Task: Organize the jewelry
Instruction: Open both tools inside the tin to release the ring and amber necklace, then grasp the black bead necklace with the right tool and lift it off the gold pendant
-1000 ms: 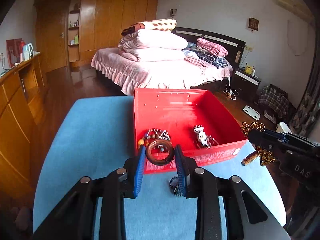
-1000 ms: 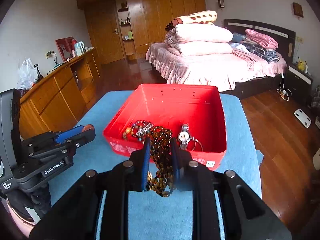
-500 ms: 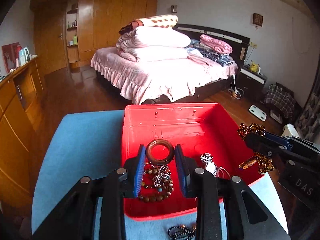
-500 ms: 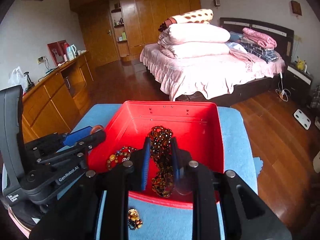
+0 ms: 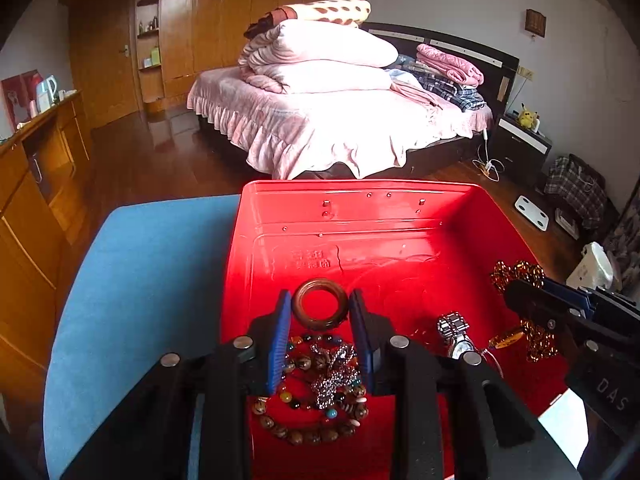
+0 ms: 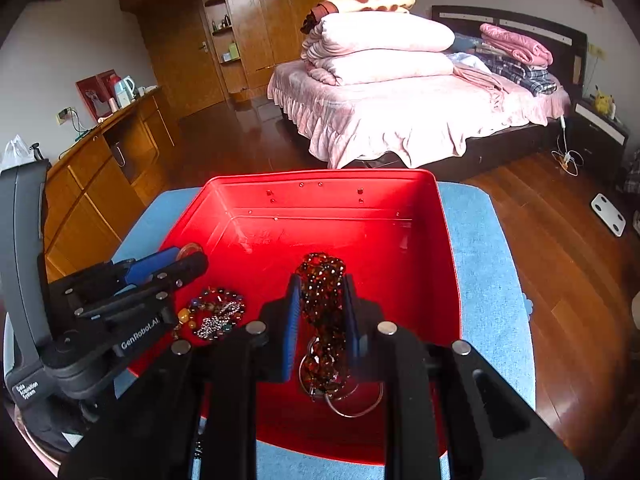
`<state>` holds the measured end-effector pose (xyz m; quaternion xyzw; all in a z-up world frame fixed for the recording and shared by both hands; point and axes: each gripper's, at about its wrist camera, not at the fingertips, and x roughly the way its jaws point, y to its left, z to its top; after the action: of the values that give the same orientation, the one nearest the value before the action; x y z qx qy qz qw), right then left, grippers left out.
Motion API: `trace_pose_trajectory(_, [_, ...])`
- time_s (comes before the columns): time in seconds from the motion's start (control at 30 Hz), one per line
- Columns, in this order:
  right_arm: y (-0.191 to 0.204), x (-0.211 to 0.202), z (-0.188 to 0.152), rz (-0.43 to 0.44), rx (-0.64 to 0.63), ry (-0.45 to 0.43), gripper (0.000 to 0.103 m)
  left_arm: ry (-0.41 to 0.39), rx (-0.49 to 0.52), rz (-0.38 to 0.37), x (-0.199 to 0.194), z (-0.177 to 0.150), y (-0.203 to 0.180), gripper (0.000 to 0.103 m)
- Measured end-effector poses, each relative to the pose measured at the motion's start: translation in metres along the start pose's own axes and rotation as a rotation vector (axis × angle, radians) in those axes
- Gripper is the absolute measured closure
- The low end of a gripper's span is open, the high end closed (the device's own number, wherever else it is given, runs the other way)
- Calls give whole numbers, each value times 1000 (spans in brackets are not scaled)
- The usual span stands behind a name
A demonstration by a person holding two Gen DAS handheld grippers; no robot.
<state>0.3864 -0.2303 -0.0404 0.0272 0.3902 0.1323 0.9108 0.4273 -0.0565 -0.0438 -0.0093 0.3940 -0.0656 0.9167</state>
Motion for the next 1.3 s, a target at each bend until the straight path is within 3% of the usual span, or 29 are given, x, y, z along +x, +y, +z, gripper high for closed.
trace_pose_trajectory(0.33, [-3, 5, -2, 12, -1, 7, 82, 13, -1, 10, 9, 5, -1, 73])
trace_pose_trajectory(0.43, [-4, 4, -3, 2, -5, -4, 75, 13, -6, 5, 10, 4, 0, 62])
trace_pose_trajectory(0.57, [-4, -5, -4, 14, -5, -34, 74, -1, -5, 9, 4, 5, 1, 58])
trace_pose_trajectory(0.8, [1, -31, -17, 4, -11, -91, 72, -74, -20, 18, -32, -1, 10, 52])
trace_pose_trajectory(0.87, [5, -45, -28, -2, -21, -118, 71, -107, -32, 31, -50, -7, 17, 44])
trace_pose_trajectory(1.0, [13, -68, -49, 2, -43, -143, 69, -151, -53, 50, -78, -23, 29, 42])
trace_pose_trajectory(1.2, [28, -65, -90, 75, -59, -59, 67, -124, -63, 85, -91, -61, 41, 42])
trace_pose_trajectory(1.3, [42, -51, -109, 81, -104, 5, 59, -88, -62, 91, -88, -83, 47, 42])
